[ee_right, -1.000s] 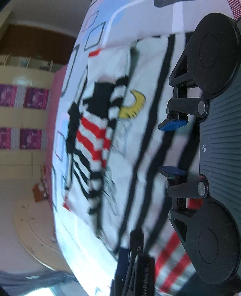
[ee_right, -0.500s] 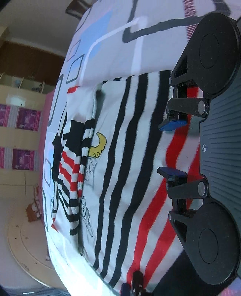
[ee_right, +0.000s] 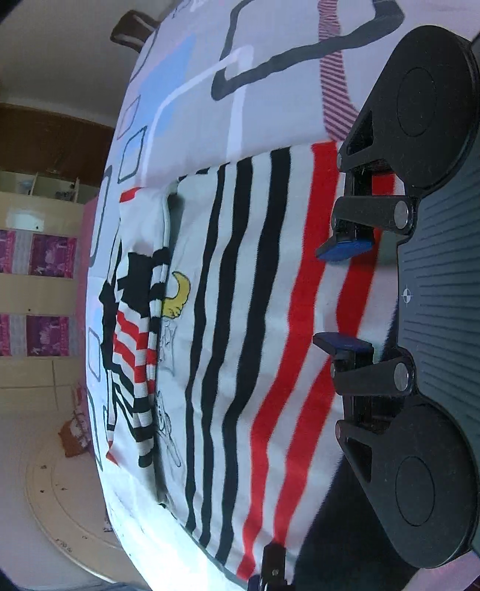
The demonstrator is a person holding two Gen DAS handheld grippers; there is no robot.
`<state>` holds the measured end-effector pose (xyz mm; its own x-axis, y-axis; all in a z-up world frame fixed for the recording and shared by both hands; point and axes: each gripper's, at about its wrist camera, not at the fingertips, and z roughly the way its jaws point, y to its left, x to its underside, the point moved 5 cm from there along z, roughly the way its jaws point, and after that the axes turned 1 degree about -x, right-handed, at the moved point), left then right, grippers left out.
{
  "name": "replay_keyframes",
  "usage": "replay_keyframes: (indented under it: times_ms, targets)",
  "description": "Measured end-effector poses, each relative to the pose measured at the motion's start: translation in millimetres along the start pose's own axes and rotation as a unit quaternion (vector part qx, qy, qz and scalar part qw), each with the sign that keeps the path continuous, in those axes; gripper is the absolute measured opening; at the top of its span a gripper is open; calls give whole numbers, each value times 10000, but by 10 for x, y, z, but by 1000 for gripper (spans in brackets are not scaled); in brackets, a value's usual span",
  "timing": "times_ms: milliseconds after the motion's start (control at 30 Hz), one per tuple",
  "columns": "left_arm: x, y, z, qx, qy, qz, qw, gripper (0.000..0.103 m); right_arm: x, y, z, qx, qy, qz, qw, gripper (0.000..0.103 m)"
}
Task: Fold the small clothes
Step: 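Release the sweater and pull both tools back from it, then grasp the striped sweater hem with both tools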
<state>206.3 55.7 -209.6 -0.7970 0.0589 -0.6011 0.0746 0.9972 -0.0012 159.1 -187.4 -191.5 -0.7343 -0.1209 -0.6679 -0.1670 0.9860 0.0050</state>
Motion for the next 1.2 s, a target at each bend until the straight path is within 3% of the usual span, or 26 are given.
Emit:
replay_keyframes:
  times_ms: [700,933,1100,1200]
  targets:
    - [429,262,-347,375,179,-450,9981,77,424,-209,-527,313,-19,608,9977,42]
    - [581,385,-387,460,243,-651,9965,72,578,-358,-615,484,37,798,9956,42]
    - [622,369,-398,646,257,-692,9952,71,651,-389,-634,366,111,1030,9939,42]
    - [633,338,-399,798,271,-706,9939,64,663,-342,-644,134,153,1150,9932,42]
